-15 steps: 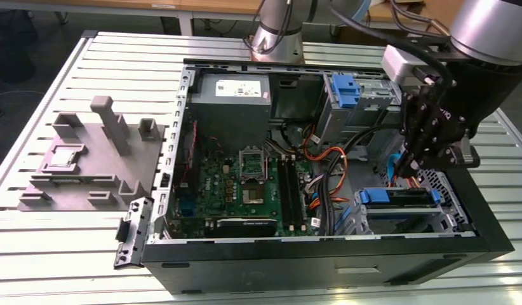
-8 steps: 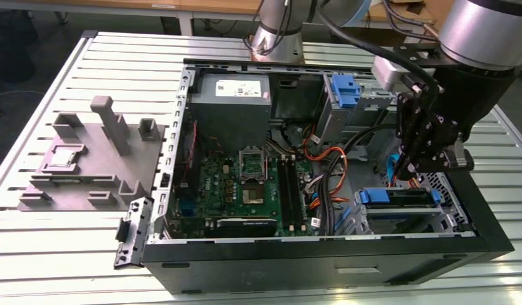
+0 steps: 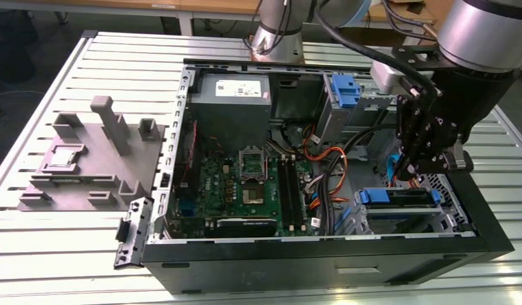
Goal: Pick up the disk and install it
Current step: 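Insert the second disk wire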
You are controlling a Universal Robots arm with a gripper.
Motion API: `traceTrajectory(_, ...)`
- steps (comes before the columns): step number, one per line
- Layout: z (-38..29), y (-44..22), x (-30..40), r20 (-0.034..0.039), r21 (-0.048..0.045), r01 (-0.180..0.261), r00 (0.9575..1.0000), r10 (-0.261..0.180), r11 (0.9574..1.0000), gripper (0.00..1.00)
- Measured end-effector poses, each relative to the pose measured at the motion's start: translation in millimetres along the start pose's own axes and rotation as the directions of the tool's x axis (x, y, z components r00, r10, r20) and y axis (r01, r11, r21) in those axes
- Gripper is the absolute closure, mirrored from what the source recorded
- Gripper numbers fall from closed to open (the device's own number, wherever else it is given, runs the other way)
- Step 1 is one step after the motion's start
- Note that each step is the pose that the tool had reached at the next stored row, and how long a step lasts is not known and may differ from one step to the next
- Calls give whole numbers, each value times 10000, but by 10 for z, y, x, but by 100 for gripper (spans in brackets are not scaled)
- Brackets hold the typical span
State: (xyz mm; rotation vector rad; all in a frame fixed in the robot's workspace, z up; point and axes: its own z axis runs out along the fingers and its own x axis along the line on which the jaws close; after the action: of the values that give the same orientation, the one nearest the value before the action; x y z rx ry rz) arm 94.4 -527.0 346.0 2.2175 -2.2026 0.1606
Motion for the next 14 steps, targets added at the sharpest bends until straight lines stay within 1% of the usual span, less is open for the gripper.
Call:
traceTrajectory(1, 3, 4, 19, 43, 1, -2, 10000, 2, 10000, 84)
traceTrajectory(4, 18, 15, 88, 120, 7, -7, 9999, 7, 10000, 84)
traceTrajectory(5, 22, 20, 106, 142, 16, -9, 9999, 9, 10000, 84)
traceTrajectory(7, 26, 33, 117, 162, 48, -5, 9999, 4, 10000, 84)
traceTrajectory(8, 28, 42, 119, 163, 86, -2, 9999, 0, 10000, 84)
traceTrajectory(11, 40, 74, 123, 173, 264, -11, 9999, 7, 9997, 84)
traceTrajectory(12, 45, 76, 124, 173, 308, -15, 9998, 9, 9995, 84)
traceTrajectory(14, 53, 76, 127, 171, 367, -18, 9999, 12, 9993, 84)
